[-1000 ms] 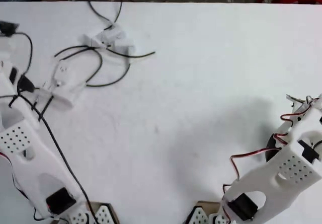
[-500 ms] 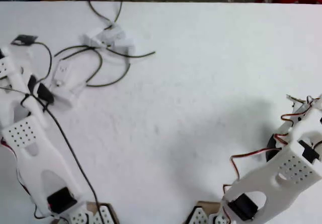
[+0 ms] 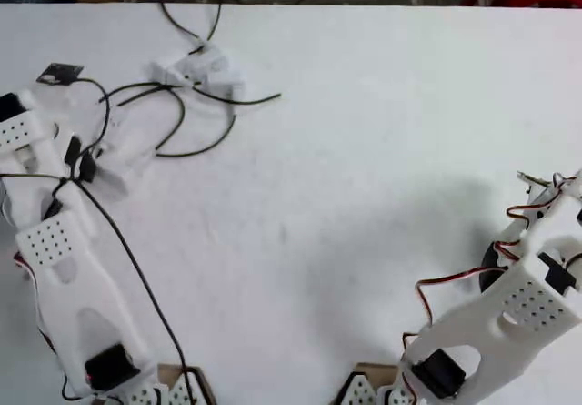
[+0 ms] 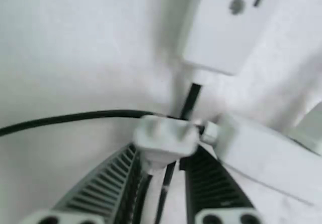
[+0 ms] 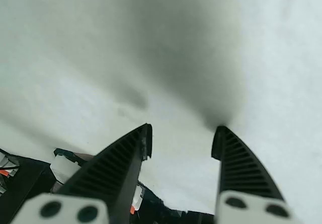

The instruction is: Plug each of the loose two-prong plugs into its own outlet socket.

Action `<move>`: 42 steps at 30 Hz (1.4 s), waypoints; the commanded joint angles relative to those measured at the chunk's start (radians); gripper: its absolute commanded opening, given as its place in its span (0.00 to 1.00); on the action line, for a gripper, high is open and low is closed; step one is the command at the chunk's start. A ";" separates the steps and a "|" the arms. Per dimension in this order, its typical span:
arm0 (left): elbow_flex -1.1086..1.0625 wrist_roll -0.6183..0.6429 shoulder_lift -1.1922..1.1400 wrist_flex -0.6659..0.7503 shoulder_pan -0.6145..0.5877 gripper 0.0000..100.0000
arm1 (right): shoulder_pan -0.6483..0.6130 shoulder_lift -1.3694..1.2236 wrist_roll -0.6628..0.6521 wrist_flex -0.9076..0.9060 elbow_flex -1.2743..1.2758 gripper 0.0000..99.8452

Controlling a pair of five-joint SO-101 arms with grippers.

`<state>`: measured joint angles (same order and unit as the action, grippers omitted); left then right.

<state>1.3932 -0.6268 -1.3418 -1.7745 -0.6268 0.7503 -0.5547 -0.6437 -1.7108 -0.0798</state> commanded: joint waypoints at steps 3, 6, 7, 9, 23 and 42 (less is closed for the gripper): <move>0.055 0.003 -0.015 -0.011 -0.018 0.02 | -0.010 0.021 0.003 -0.015 -0.011 0.20; 0.014 0.003 -0.007 -0.012 -0.039 0.02 | -0.005 0.021 0.003 -0.015 -0.011 0.20; 0.003 0.002 -0.005 -0.012 -0.047 0.02 | -0.005 0.021 0.003 -0.015 -0.011 0.20; -0.006 -0.017 -0.005 -0.014 -0.067 0.02 | -0.005 0.021 0.003 -0.015 -0.011 0.20; -0.400 -0.081 0.507 -0.017 -0.064 0.02 | -0.007 0.021 0.003 -0.015 -0.011 0.20; -1.680 -0.087 1.072 0.342 0.228 0.22 | 0.088 0.021 -0.008 -0.015 -0.015 0.20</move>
<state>-0.1995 -0.7035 -0.3276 -1.4937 -0.4166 0.8147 -0.5547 -0.6467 -1.7108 -0.0798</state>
